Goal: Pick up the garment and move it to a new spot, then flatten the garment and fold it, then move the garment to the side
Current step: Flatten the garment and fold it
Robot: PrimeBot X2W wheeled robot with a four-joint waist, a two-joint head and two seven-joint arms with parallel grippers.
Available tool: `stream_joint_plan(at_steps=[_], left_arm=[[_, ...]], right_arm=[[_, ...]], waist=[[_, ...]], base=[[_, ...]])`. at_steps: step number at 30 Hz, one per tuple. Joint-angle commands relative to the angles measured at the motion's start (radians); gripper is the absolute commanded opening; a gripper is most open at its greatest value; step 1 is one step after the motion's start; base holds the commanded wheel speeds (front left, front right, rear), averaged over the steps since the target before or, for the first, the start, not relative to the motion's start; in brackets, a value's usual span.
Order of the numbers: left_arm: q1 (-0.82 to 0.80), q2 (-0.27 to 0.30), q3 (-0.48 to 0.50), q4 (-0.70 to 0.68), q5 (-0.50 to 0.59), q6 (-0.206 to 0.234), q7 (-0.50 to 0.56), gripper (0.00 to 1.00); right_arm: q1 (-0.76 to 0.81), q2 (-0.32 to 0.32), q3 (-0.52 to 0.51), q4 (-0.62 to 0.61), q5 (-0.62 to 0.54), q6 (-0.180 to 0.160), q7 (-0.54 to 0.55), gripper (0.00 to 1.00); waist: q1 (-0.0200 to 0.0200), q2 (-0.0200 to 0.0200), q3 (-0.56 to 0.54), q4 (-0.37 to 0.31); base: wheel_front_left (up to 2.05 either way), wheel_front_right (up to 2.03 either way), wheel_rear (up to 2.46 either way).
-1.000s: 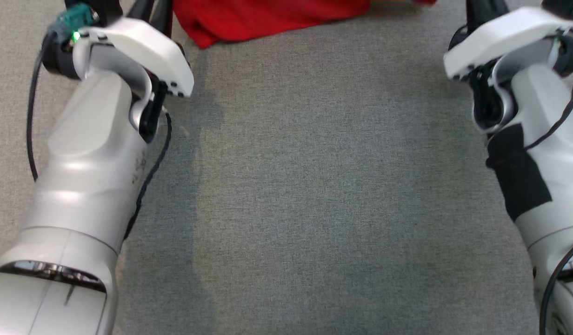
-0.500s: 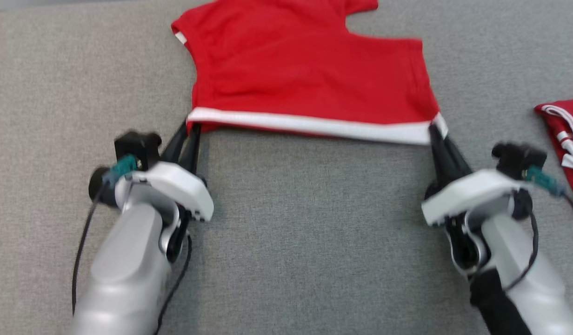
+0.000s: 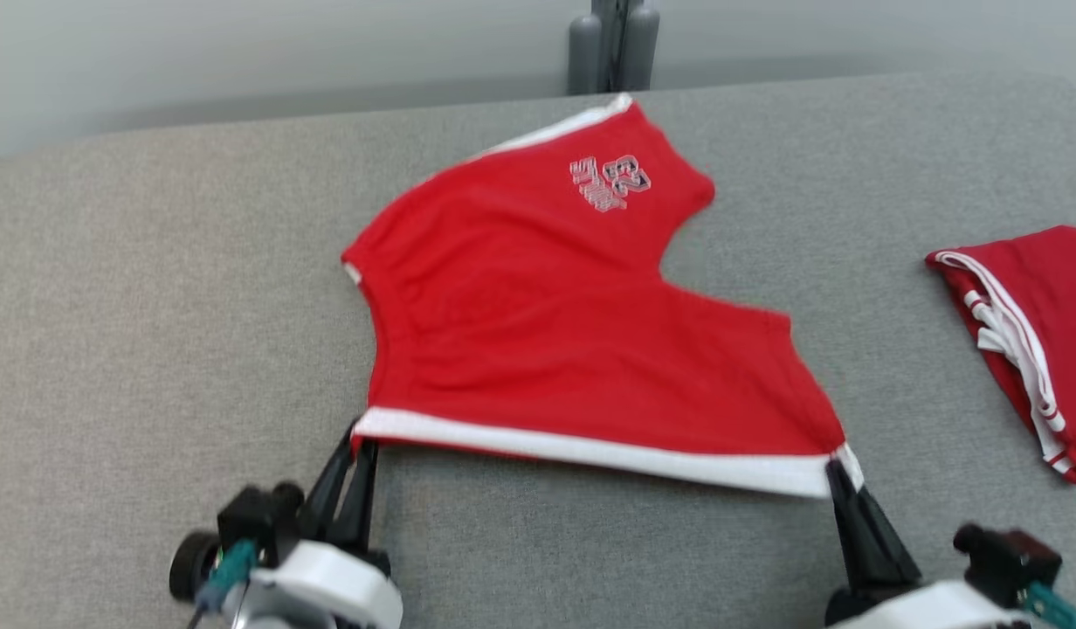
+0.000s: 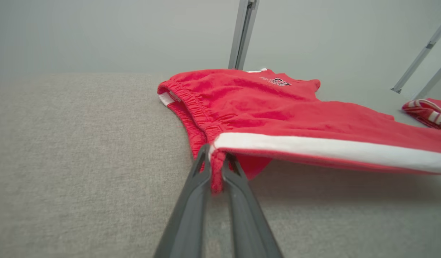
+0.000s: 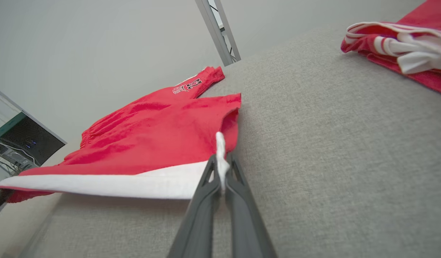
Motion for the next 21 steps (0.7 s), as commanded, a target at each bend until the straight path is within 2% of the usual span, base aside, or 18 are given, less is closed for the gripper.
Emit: stream_joint_plan(at_steps=[1,5,11,15,21], left_arm=[[0.045,0.017,0.012,-0.038,-0.004,0.015,-0.001,0.0],[0.187,0.032,0.006,-0.174,-0.023,0.032,0.076,0.0],[0.344,0.059,0.014,-0.377,-0.037,0.087,0.191,0.0],[0.38,0.058,0.015,-0.459,-0.045,0.111,0.235,0.0],[0.344,0.054,0.016,-0.492,-0.063,0.115,0.272,0.0]], right_arm=[[0.044,-0.005,-0.013,-0.03,-0.012,-0.001,-0.005,0.0],[0.16,0.006,-0.03,-0.133,-0.04,0.0,0.038,0.0],[0.287,0.022,-0.094,-0.256,-0.067,-0.001,0.11,0.0],[0.3,0.024,-0.122,-0.289,-0.091,-0.002,0.146,0.0],[0.233,0.024,-0.143,-0.291,-0.115,-0.002,0.159,0.0]], waist=[[0.0,0.0,-0.03,-0.008],[0.0,0.0,-0.063,-0.013],[0.0,0.0,-0.089,-0.014],[0.0,0.0,-0.092,-0.008],[0.0,0.0,-0.068,0.008]], base=[[0.0,0.0,0.0],[0.0,0.0,0.0],[0.0,0.0,0.0],[0.0,0.0,0.0],[0.0,0.0,0.0]])
